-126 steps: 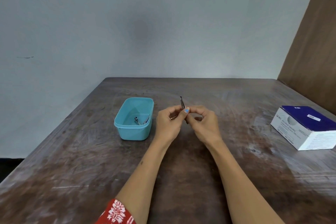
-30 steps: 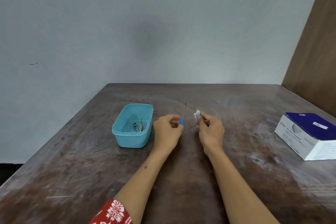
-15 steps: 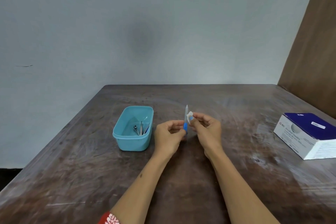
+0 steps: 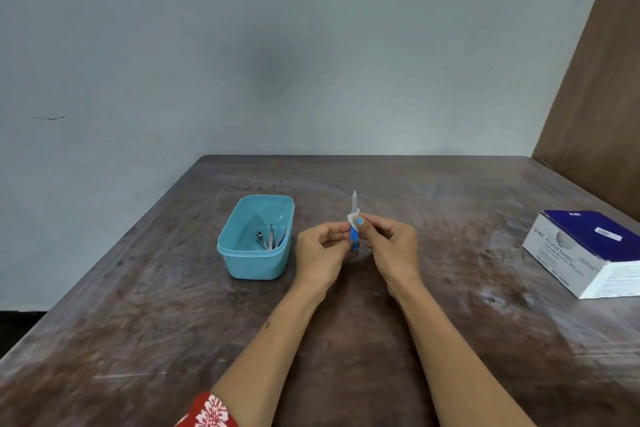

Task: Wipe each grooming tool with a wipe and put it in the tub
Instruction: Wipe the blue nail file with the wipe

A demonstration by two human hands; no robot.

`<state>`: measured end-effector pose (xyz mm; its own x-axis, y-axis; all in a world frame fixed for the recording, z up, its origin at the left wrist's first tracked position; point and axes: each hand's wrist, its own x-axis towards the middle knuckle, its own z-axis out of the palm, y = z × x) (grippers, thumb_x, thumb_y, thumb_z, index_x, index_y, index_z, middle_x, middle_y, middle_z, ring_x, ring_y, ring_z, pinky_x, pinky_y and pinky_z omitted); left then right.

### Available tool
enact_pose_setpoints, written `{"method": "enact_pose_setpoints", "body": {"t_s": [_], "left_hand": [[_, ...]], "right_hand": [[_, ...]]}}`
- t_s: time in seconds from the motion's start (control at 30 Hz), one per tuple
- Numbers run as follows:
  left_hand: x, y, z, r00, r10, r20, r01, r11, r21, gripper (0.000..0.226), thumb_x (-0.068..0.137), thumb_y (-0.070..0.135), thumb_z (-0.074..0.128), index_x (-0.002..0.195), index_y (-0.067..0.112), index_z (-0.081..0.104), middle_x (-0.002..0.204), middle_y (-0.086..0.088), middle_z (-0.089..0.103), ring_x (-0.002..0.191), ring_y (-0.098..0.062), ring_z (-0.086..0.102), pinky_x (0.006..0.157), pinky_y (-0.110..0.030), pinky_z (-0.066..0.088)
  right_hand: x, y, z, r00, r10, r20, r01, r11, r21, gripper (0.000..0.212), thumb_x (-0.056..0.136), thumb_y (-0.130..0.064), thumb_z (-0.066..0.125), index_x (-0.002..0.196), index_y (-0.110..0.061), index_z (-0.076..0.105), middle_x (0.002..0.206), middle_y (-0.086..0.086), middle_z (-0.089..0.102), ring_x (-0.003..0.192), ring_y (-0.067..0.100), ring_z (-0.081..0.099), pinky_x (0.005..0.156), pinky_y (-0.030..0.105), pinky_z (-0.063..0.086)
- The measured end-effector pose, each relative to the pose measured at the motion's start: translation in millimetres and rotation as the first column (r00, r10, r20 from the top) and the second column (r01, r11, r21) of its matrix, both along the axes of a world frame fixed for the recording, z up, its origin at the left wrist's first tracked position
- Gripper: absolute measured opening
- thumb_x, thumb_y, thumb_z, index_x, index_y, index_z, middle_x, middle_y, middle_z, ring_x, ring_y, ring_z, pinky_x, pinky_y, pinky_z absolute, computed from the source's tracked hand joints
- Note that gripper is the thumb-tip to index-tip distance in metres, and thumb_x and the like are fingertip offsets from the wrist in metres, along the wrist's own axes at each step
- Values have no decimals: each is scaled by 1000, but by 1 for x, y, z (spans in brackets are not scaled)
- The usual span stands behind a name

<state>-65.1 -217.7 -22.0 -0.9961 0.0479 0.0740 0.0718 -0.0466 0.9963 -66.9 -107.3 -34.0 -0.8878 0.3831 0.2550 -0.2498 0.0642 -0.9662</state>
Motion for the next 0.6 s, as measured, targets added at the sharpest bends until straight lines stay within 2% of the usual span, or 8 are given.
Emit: {"method": "enact_pose_setpoints", "body": {"t_s": [0.13, 0.3, 0.43, 0.6], "left_hand": [[-1, -1, 0, 999, -31, 16, 31, 999, 16, 25, 82, -9, 61, 100, 6, 68, 91, -10, 70, 84, -20, 70, 74, -30, 59], [0, -1, 2, 991, -111, 77, 109, 993, 38, 25, 81, -10, 62, 92, 13, 68, 93, -13, 70, 85, -23, 70, 74, -33, 59], [2, -1, 3, 992, -109, 61, 107, 993, 42, 23, 81, -8, 63, 94, 10, 68, 91, -13, 71, 83, -22, 71, 73, -32, 59], [3, -2, 6, 995, -77, 58, 75, 997, 33, 18, 79, -4, 67, 95, 3, 68, 81, -10, 71, 74, -19, 70, 62, -25, 59]], "right_hand": [[-2, 1, 0, 1000, 2, 2, -2, 1000, 3, 19, 84, -15, 68, 102, -11, 72, 93, 0, 73, 87, 6, 66, 73, 18, 50], [0, 1, 5, 1000, -16, -1, 15, 996, -85, 7, 85, -16, 67, 90, -20, 72, 84, -5, 72, 77, 3, 66, 61, 10, 48], [2, -2, 7, 1000, -16, -22, 13, 995, -100, 6, 85, -16, 67, 85, -22, 70, 81, -4, 71, 74, 3, 67, 60, 12, 50], [3, -3, 5, 1000, -1, 1, 1, 996, -92, 5, 84, -19, 69, 88, -20, 71, 85, 1, 73, 82, 13, 70, 68, 21, 55]]}}
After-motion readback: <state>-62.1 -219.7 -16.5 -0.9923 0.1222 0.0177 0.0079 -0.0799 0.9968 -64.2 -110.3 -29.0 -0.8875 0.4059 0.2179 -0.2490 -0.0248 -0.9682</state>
